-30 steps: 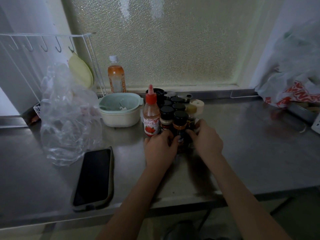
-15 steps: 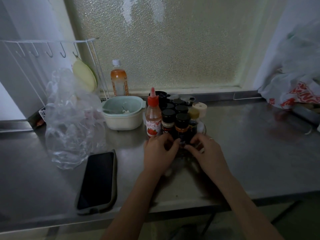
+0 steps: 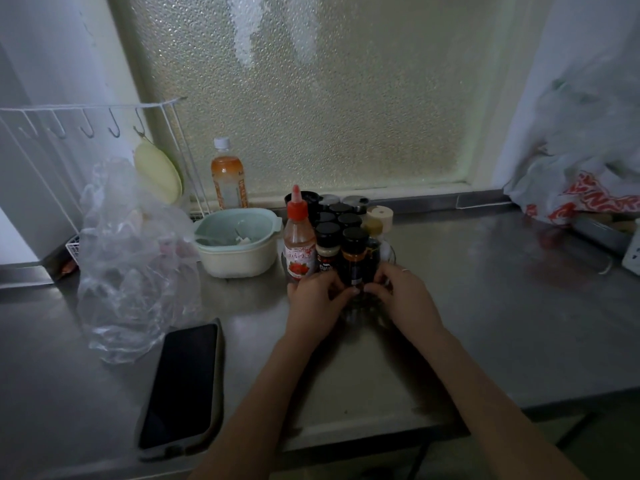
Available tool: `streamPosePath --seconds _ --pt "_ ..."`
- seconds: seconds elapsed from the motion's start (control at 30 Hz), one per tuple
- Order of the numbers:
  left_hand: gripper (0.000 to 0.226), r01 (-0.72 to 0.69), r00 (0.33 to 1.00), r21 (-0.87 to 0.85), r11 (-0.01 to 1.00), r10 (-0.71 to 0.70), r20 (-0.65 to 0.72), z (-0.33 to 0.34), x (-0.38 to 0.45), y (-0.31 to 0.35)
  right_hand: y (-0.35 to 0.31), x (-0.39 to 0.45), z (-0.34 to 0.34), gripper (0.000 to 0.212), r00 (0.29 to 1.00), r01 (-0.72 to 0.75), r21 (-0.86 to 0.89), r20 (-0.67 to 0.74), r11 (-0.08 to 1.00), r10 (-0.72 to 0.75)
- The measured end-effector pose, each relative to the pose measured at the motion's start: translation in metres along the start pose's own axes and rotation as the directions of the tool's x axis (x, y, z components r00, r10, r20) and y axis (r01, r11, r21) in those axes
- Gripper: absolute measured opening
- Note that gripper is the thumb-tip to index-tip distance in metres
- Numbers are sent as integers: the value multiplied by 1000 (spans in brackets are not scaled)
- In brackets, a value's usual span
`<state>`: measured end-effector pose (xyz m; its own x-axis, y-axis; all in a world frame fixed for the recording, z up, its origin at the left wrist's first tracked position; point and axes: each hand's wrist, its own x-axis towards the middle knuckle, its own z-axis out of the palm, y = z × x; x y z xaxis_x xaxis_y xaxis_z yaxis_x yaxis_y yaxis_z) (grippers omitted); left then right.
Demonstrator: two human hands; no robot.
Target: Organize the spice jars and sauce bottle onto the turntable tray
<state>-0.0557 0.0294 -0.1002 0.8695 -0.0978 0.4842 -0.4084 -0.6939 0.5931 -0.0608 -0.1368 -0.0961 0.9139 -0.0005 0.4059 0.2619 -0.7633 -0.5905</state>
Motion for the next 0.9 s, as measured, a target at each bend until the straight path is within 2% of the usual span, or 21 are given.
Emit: streamPosePath --seconds 0.2,0.47,0.77,0.9 --pt "25 72 997 8 997 -72 -4 13 36 -12 7 42 11 20 1000 -17 -62 2 998 17" --pt "23 116 993 8 993 -116 -5 23 78 -27 11 90 27 19 999 -40 -22 13 999 41" --pt "25 40 994 46 998 -35 -103 32 83 -35 24 104 33 18 999 -18 57 -27 998 19" --pt "22 16 996 43 999 -13 -84 29 79 -35 22 102 34 19 1000 -23 33 -9 999 24"
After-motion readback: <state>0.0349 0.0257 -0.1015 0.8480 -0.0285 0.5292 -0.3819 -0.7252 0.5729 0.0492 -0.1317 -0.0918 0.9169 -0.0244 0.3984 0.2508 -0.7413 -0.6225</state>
